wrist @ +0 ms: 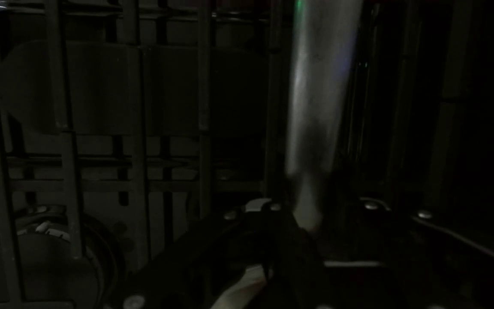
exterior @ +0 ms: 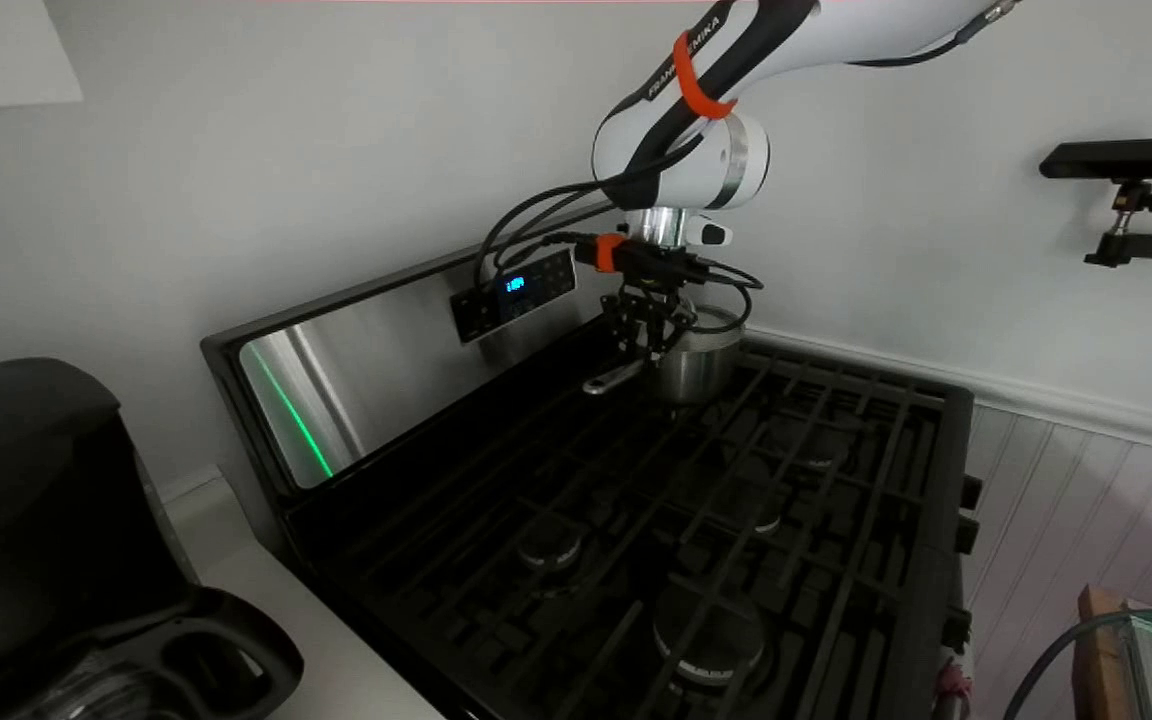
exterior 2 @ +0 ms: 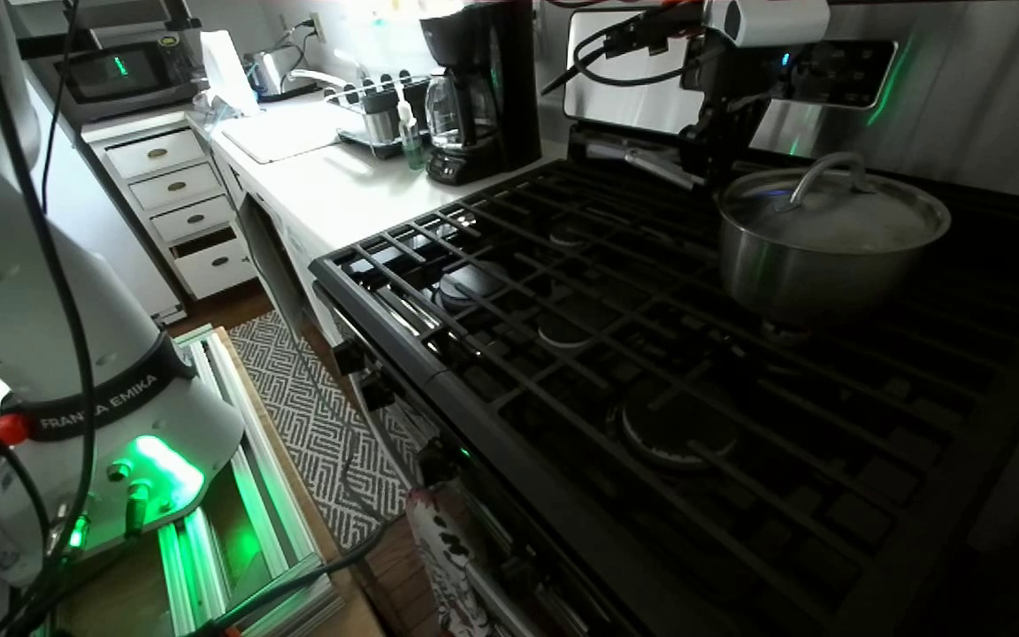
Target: Put the silver lid on the pot and then move the pot to the bottom right stove plate
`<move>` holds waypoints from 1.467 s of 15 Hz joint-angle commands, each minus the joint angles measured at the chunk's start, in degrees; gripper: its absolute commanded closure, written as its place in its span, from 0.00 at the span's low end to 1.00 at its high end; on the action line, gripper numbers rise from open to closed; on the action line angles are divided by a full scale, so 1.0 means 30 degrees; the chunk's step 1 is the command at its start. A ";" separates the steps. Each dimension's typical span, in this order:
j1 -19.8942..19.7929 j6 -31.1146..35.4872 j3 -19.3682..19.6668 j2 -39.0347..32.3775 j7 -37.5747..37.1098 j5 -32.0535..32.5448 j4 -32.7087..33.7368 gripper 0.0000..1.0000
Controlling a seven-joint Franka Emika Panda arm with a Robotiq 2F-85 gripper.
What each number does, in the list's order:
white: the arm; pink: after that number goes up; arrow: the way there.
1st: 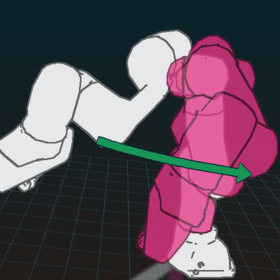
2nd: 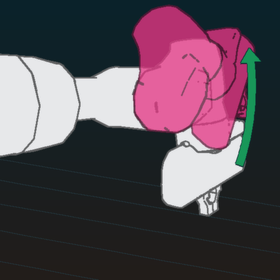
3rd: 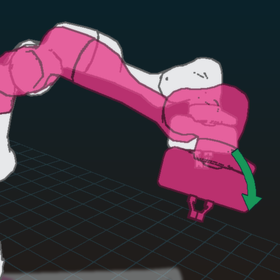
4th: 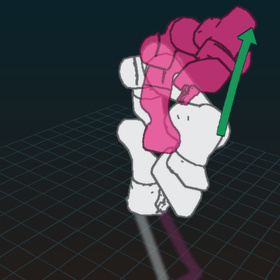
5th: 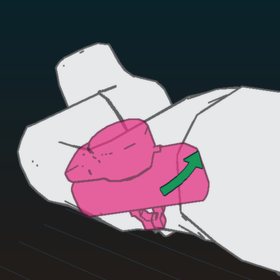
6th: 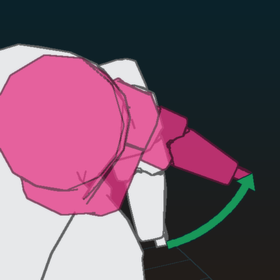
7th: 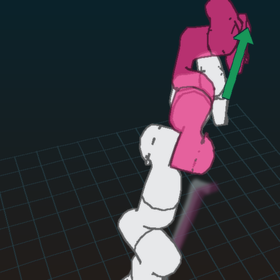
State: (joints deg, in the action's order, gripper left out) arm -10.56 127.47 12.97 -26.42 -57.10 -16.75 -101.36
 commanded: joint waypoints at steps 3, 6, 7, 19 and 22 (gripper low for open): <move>-0.0226 -0.0498 -0.0123 -0.0065 -0.0516 -0.0461 0.0398 0.93; -0.0108 -0.0592 0.0012 0.0309 -0.0864 -0.0193 0.0008 0.93; -0.0035 -0.0481 0.0072 0.0590 -0.0949 -0.0079 -0.0333 0.93; 0.0231 0.0482 0.0742 0.3114 -0.1969 0.0380 -0.4018 0.93; 0.0167 0.0726 0.0779 0.3973 -0.2106 0.0182 -0.5260 0.93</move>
State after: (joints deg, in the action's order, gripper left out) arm -10.46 128.32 14.80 -19.52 -60.48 -16.67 -111.27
